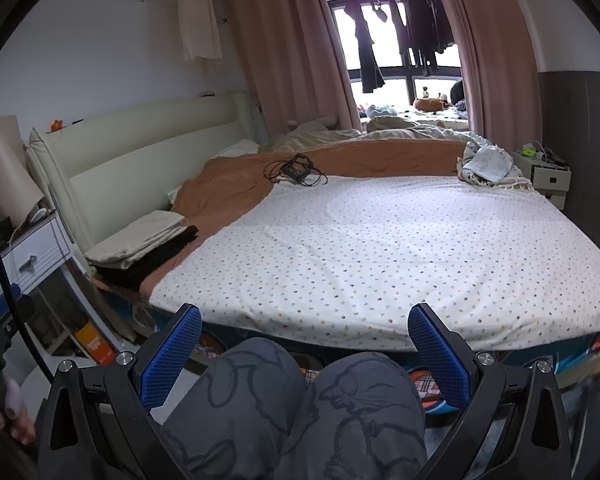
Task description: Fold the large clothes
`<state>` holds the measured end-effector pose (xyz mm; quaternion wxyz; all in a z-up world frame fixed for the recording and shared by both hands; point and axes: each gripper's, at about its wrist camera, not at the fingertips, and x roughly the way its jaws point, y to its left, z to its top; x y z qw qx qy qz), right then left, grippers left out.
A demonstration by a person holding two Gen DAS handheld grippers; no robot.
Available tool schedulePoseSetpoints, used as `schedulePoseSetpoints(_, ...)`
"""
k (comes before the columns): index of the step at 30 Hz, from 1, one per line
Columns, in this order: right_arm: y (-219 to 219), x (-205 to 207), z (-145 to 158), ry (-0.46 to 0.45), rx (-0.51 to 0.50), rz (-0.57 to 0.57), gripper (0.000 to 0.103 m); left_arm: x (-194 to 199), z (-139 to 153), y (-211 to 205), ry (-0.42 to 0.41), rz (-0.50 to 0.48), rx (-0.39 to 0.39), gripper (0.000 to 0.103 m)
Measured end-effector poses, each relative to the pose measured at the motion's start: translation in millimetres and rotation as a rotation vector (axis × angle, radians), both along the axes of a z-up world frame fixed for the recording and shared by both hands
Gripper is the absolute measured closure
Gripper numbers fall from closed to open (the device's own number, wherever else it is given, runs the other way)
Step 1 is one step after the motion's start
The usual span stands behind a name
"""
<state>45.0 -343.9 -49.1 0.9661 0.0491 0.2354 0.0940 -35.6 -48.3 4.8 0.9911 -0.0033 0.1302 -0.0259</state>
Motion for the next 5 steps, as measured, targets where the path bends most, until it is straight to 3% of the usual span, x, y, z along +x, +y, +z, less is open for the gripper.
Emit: schedulePoseSetpoints(5, -2.1, -1.3, -0.4, 0.001, 0.005, -0.004, 0.0, -0.5, 0.0, 0.2, -0.001, -0.005, -0.003, 0.0)
